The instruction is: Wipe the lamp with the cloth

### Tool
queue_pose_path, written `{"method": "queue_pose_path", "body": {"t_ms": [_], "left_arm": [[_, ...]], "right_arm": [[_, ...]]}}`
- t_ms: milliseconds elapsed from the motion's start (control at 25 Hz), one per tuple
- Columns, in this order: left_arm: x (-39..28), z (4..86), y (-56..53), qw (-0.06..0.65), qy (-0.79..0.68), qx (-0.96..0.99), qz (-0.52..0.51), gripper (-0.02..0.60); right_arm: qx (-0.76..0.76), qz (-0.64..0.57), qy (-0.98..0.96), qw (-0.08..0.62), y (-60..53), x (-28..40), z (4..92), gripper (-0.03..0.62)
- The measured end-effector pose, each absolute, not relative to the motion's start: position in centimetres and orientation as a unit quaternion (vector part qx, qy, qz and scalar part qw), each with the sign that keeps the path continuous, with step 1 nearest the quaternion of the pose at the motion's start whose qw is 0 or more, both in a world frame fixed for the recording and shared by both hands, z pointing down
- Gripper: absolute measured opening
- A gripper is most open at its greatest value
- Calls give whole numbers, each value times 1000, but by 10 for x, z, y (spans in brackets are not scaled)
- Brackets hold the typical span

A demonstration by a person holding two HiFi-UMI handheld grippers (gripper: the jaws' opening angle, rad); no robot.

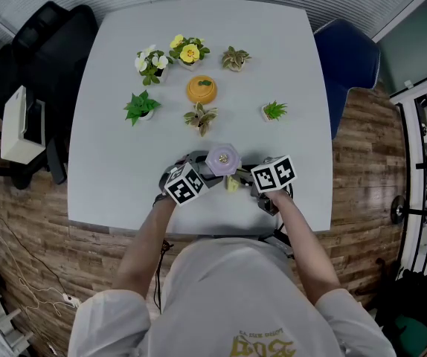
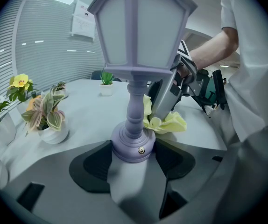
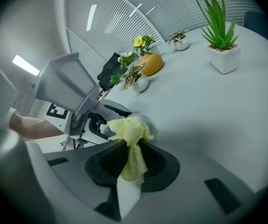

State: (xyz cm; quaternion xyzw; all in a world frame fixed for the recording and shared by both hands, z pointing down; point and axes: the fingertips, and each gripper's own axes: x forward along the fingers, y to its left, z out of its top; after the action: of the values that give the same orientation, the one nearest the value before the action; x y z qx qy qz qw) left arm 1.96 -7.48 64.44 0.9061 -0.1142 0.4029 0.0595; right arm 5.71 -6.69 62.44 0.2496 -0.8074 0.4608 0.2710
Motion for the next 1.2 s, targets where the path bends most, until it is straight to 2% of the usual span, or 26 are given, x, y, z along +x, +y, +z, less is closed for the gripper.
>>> {"method": "queue_pose_path", "body": {"t_ms": [640,1200], "left_arm": [[19,645,-75,58,-115,906,402,296],[17,641,-69,54,-139,907,393,295]], "right_arm": [[218,454,-815,287,-50,48,626,75],[284,407,-832,247,-40,70,595,80]]}}
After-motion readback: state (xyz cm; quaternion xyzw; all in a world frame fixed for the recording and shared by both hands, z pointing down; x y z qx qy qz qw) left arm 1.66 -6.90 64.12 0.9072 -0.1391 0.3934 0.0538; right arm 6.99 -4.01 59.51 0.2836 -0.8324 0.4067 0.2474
